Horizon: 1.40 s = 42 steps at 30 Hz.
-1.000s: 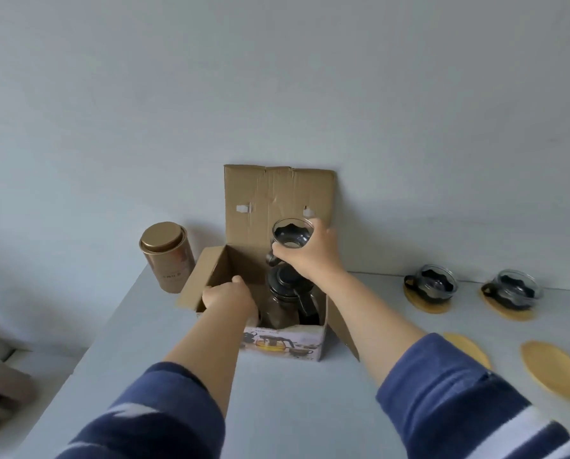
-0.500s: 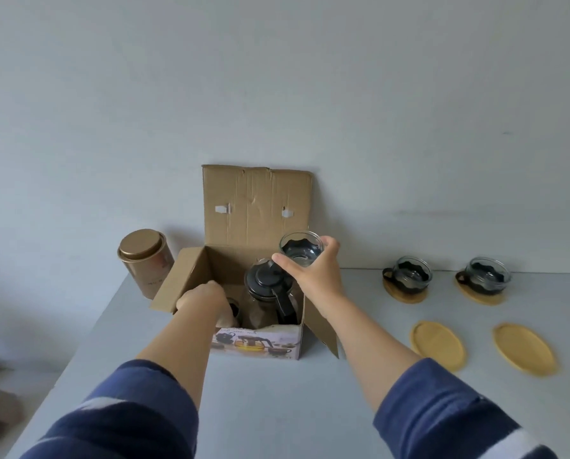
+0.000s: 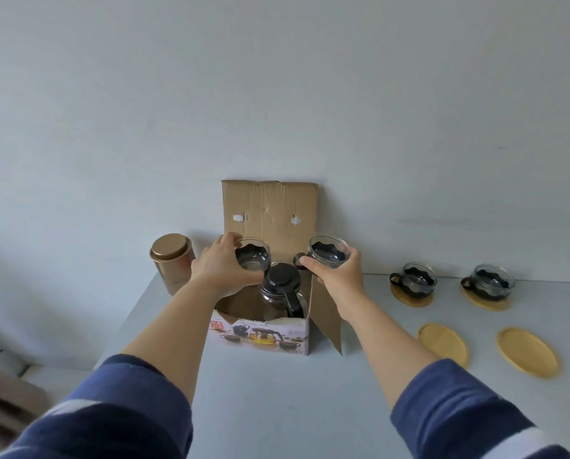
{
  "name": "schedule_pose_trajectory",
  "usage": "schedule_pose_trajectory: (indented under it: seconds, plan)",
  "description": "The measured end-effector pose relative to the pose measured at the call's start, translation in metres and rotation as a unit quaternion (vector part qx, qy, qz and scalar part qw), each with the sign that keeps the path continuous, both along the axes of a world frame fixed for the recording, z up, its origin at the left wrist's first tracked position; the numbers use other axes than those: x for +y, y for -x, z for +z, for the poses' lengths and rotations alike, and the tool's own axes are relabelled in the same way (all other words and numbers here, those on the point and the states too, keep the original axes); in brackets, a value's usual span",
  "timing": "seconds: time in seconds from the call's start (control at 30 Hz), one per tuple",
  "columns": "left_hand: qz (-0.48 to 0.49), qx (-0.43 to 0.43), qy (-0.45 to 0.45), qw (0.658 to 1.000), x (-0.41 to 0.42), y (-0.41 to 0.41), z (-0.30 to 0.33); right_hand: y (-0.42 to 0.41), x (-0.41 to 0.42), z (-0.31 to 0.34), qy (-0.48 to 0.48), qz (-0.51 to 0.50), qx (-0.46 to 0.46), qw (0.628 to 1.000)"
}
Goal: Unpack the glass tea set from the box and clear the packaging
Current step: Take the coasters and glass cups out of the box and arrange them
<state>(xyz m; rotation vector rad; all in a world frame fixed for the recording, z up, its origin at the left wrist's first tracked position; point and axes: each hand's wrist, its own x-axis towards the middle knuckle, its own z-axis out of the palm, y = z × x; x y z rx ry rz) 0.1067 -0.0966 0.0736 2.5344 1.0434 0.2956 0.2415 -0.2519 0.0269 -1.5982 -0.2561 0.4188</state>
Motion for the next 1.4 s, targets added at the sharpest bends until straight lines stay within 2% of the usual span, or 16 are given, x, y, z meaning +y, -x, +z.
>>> schedule_pose_trajectory:
  seconds: [0.13,0.3,0.47,0.63,0.83,1.07,1.4]
  plan:
    - [-0.034,-0.107,0.037,0.993,-0.036,-0.030,0.007,-0.018,-0.033,0.009,0.002,-0.034,-0.019,0.999]
    - [-0.084,-0.171,0.108,0.976,-0.105,-0.082,-0.007,-0.054,-0.099,0.010,0.032,-0.091,-0.052,0.994]
    - [-0.101,-0.187,0.202,0.956,-0.182,-0.128,-0.040,-0.090,-0.181,-0.009,0.058,-0.129,-0.078,0.987]
    - [-0.090,-0.186,0.274,0.939,-0.248,-0.160,-0.085,-0.120,-0.255,-0.051,0.141,-0.158,-0.079,0.974]
    - [-0.082,-0.155,0.274,0.946,-0.293,-0.183,-0.134,-0.150,-0.315,-0.095,0.219,-0.178,-0.054,0.958]
    - [-0.067,-0.143,0.250,0.955,-0.308,-0.181,-0.157,-0.158,-0.334,-0.133,0.236,-0.173,-0.093,0.952]
    - [-0.075,-0.142,0.227,0.961,-0.312,-0.179,-0.166,-0.159,-0.339,-0.138,0.241,-0.181,-0.084,0.950]
